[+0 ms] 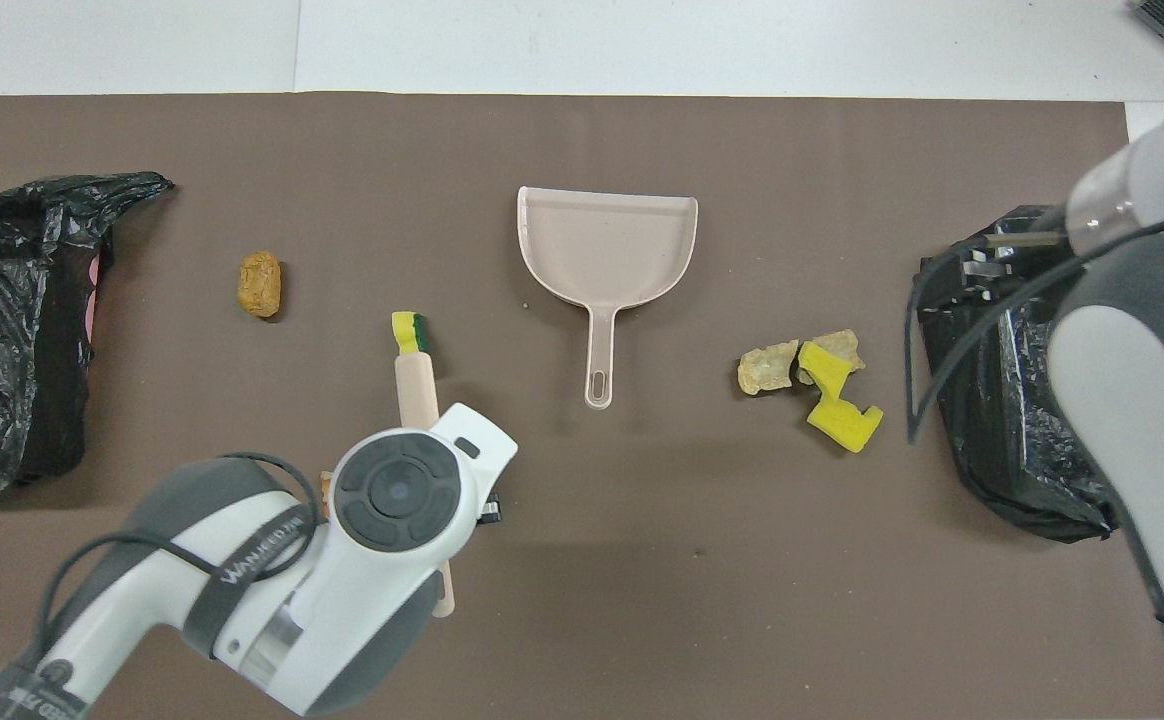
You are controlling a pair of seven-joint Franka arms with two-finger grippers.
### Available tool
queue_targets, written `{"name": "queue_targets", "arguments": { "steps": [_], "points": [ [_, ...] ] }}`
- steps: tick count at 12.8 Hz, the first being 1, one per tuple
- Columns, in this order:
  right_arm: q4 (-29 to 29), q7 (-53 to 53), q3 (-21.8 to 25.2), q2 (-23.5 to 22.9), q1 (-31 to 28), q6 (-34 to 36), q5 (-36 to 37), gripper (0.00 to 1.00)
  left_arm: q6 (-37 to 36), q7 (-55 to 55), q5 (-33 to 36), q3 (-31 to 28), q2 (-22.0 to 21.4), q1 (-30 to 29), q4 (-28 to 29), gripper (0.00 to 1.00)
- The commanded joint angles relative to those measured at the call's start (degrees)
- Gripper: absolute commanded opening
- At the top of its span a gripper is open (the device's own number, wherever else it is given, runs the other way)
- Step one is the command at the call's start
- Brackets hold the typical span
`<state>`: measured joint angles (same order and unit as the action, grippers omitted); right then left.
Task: Sweep and dump trash in bin
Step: 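Lift the brush with the left gripper while the right gripper grasps the dustpan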
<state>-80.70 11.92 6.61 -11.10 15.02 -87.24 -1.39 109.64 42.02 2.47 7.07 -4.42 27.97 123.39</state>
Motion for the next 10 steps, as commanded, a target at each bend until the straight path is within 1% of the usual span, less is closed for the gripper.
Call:
{"name": "queue_targets", "arguments": {
  "steps": [1,2,3,5,7,9,10],
  "points": [
    [4.41,8.69,-2.47,-7.33,1.49,-3.09,-4.57,1.00,-0.57,-5.00,2.44,0.84,1.69,-7.64,-1.66,0.00],
    [4.41,12.38,-3.53,-9.18,4.11,-5.90,-4.85,1.00,0.04,-7.72,2.71,0.84,2.14,-10.89,-2.36,0.00],
    [4.32,15.03,-3.71,-10.94,5.71,-8.27,-5.64,1.00,0.66,-11.40,3.50,0.84,3.53,-13.88,-3.24,0.00],
    [3.97,16.90,-3.71,-13.49,8.08,-12.06,-10.37,1.00,4.15,-20.88,5.60,0.84,5.64,-21.69,-4.91,0.00],
    [3.79,18.39,-3.71,-15.60,9.93,-15.40,-10.74,1.00,7.07,-29.15,6.31,0.84,7.67,-28.03,-6.84,0.00],
    [3.79,18.31,-3.80,-18.59,12.30,-19.18,-10.22,1.00,7.69,-36.19,6.84,0.84,11.08,-32.43,-10.78,0.00],
    [3.45,18.22,-3.71,-20.08,13.62,-21.54,-9.95,1.00,8.22,-39.53,8.59,0.93,12.93,-34.46,-12.20,0.00]
  ]
}}
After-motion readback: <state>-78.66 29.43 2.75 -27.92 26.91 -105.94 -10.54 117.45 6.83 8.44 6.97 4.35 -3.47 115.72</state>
